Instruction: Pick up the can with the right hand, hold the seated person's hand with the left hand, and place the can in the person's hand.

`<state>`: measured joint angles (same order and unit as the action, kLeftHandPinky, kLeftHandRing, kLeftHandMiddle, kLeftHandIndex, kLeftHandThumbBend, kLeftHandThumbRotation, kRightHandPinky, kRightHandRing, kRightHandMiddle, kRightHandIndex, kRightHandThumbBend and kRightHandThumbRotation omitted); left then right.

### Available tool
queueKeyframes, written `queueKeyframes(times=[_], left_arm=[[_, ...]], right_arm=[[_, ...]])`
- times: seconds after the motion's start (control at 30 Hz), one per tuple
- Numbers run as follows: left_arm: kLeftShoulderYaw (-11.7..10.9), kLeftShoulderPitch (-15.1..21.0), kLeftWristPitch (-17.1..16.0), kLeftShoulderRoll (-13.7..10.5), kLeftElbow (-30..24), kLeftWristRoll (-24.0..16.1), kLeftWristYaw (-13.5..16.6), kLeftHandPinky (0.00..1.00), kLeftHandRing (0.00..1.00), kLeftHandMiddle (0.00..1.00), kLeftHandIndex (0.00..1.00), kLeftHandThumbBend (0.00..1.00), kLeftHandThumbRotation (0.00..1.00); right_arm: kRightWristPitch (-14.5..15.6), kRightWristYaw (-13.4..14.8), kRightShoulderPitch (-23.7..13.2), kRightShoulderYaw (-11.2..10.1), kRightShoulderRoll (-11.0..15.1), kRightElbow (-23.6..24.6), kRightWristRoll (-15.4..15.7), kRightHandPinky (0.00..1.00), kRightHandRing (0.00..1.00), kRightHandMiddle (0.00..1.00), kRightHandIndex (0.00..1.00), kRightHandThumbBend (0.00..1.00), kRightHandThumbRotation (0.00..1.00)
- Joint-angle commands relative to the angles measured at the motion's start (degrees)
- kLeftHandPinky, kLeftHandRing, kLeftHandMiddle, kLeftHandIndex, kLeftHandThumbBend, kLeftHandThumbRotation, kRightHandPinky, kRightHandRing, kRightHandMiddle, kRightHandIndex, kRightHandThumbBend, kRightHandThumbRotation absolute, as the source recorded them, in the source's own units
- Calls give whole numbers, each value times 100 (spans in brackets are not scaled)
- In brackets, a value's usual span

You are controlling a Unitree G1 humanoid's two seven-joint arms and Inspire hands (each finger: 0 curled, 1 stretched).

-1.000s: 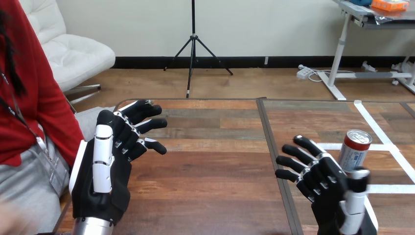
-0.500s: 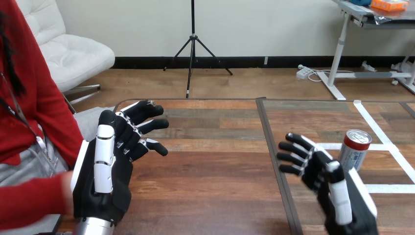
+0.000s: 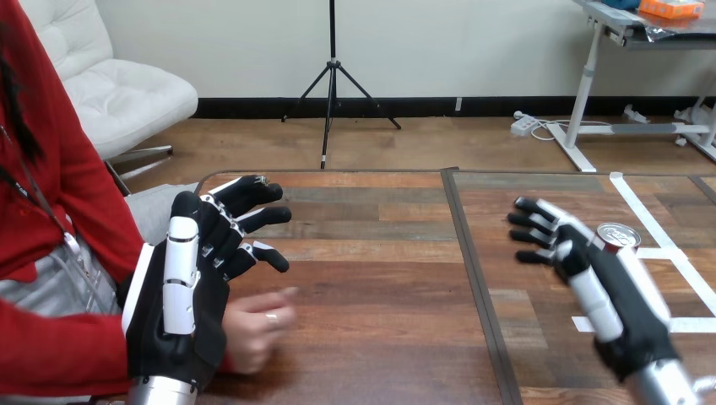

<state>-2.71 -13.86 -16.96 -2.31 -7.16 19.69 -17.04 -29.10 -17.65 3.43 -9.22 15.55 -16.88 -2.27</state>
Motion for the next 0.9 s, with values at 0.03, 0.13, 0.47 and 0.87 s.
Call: queueKeyframes(times=[0.03,0.13,0.47,0.87], left_arm=[[105,183,-34,54,-280,-20,-38,37,68,72,66,42,100],[98,181,-26,61,-294,8,-39,35,68,71,66,42,100],[77,145,1,59,-347,36,-24,32,67,71,65,41,100],[61,94,-53,47,-315,2,-35,32,67,71,65,43,100]], right_arm=[[-316,308,-1377,-216,560,-666,255,77,84,86,87,78,100],[-311,346,-1587,-225,707,-893,308,77,85,86,87,80,100],[-526,654,-2265,-189,1197,-1799,660,80,86,86,87,86,100],[-649,1245,-2938,20,1688,-2601,1367,78,85,87,87,87,100]])
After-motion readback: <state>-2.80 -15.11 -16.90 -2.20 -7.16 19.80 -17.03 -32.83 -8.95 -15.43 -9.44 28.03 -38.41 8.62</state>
